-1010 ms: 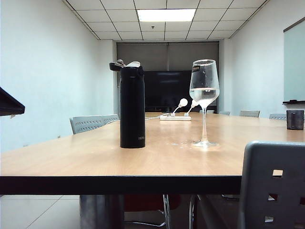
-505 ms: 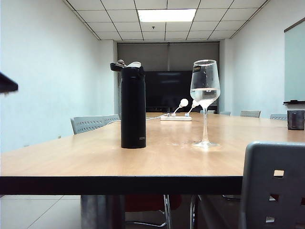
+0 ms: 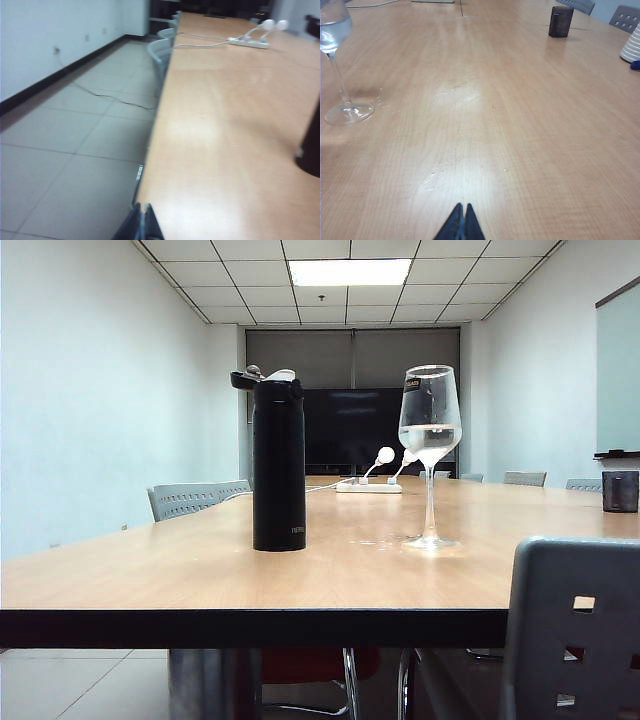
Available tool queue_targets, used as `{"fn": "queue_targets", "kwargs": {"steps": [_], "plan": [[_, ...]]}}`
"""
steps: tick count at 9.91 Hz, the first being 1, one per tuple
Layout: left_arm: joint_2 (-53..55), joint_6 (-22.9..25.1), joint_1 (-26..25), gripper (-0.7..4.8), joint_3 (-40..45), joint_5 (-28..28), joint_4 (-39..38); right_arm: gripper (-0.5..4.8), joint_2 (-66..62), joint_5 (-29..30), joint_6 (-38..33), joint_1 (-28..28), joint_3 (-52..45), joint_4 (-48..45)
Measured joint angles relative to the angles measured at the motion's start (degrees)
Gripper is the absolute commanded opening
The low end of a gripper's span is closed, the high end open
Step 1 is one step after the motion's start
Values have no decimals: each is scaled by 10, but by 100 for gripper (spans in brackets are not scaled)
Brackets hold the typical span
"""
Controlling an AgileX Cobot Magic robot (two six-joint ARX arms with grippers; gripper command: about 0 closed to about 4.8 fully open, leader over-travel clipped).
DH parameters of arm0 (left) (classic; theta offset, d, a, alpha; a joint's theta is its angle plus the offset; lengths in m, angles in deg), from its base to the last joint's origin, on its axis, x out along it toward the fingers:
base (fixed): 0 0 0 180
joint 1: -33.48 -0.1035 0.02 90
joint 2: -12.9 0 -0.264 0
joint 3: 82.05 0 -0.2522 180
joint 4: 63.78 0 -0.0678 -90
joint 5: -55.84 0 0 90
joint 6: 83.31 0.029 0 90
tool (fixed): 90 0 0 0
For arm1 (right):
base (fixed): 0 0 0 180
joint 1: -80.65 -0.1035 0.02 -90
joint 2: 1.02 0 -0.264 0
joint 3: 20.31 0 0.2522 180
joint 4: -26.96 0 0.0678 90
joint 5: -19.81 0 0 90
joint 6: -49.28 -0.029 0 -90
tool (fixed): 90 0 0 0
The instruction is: Pick up the black thermos cup, pour some water from it into the stemmed glass, and then put the thermos cup back on the table.
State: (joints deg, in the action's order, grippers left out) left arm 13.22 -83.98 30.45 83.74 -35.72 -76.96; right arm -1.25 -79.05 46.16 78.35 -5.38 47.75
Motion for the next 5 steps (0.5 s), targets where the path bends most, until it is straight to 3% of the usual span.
{"fn": "queue_targets", "kwargs": {"steps": [5], "plan": [[0,5,-3,-5,0,0,0,-7,0,0,0,0,0,0]]}}
